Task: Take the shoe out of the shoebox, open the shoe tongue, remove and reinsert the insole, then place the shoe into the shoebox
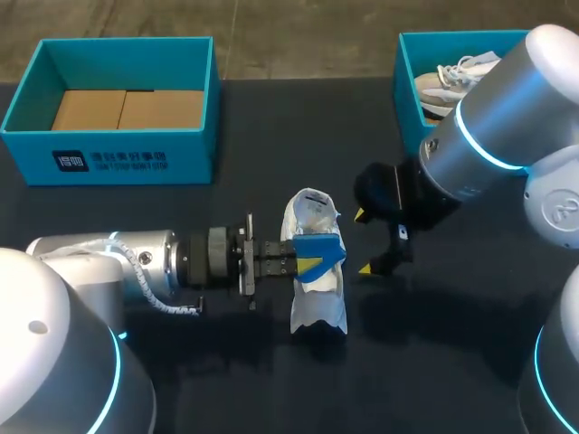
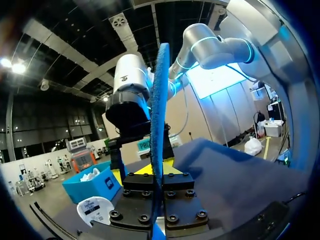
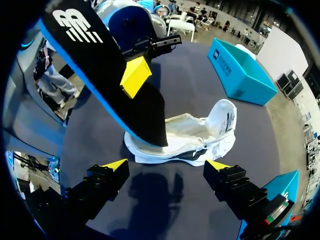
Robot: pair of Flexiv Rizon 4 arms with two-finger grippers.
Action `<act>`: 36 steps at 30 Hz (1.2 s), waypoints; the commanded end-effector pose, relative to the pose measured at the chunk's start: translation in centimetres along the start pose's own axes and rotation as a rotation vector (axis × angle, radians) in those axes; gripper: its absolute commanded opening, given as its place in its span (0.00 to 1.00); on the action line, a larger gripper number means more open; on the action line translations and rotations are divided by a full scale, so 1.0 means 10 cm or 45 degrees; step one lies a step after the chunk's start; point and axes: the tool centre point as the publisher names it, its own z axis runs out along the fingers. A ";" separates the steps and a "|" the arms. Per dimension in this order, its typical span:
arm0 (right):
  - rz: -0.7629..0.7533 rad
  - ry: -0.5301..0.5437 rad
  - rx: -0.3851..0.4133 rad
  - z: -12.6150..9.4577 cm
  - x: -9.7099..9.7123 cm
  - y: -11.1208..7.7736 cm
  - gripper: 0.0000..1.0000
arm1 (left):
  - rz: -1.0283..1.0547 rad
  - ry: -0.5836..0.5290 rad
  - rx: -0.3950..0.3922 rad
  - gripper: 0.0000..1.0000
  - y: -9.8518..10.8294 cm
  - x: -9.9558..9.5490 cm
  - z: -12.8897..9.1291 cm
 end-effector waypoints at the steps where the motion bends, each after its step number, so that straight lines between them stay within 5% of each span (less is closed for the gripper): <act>1: -0.001 -0.003 0.000 0.01 0.01 0.00 1.00 | 0.004 0.001 0.011 0.00 0.09 0.00 0.07; 36: -0.001 -0.003 0.000 0.01 0.01 0.00 1.00 | 0.199 0.063 -0.135 0.00 0.59 -0.02 0.05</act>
